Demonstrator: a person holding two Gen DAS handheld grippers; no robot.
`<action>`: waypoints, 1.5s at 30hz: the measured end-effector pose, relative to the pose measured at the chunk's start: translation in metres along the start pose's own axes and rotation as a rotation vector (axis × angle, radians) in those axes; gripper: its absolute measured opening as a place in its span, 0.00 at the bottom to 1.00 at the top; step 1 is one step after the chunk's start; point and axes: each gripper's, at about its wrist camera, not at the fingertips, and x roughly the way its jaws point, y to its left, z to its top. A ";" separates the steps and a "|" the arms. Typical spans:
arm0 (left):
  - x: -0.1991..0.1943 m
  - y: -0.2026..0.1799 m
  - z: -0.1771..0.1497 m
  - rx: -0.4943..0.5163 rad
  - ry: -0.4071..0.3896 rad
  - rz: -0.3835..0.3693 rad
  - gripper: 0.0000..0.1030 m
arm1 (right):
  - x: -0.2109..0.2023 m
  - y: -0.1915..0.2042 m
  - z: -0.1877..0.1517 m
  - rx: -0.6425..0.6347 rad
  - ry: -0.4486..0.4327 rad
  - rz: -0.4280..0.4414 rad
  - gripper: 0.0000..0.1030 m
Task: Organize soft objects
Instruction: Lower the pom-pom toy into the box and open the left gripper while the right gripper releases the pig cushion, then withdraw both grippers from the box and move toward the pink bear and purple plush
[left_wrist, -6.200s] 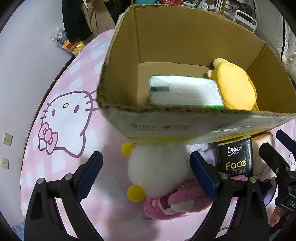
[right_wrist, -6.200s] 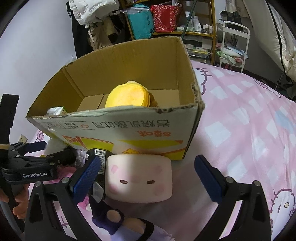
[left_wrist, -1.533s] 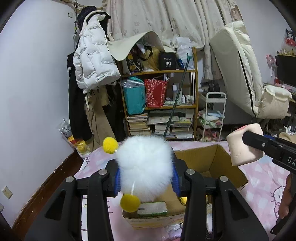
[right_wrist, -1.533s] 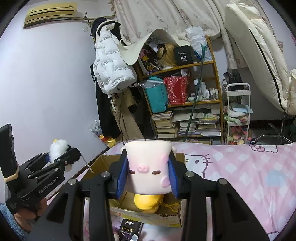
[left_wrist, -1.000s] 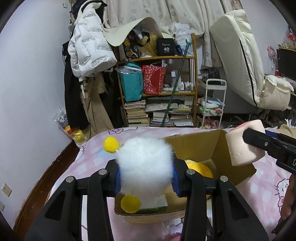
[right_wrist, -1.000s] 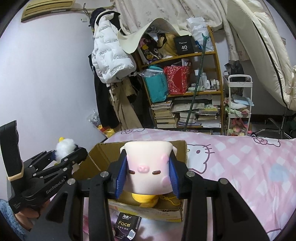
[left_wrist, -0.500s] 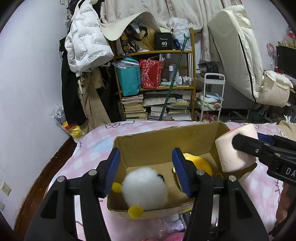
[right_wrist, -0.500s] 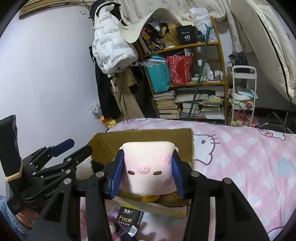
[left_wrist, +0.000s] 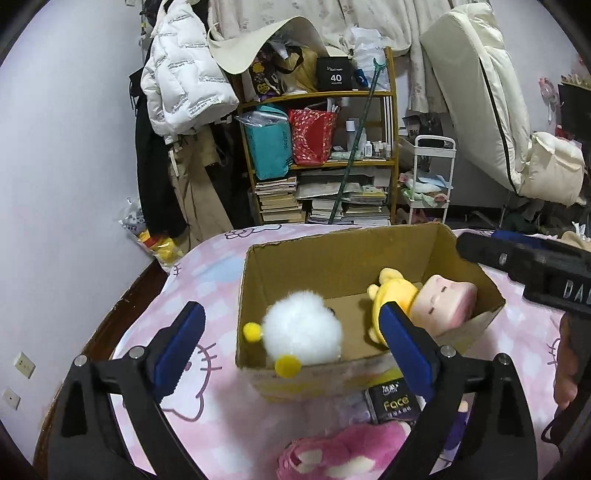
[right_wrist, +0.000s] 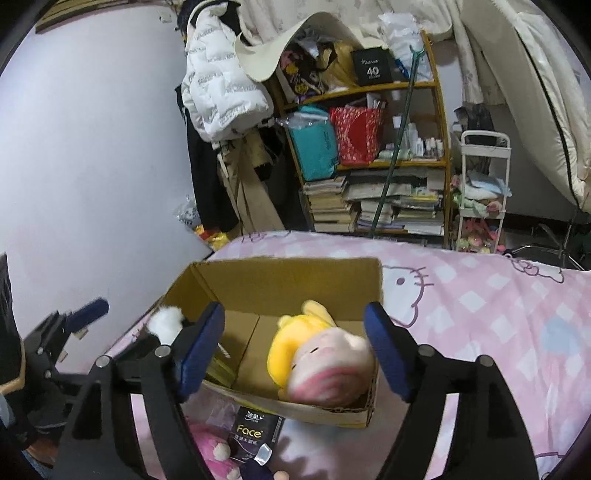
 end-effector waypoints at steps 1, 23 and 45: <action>-0.003 0.001 -0.001 -0.005 0.003 0.001 0.92 | -0.003 0.000 0.001 0.005 -0.004 -0.002 0.84; -0.086 0.038 -0.013 -0.108 -0.006 0.008 0.94 | -0.084 0.024 0.002 -0.023 -0.091 -0.051 1.00; -0.102 0.030 -0.028 -0.081 0.027 0.009 0.94 | -0.119 0.028 -0.019 -0.022 -0.087 -0.084 1.00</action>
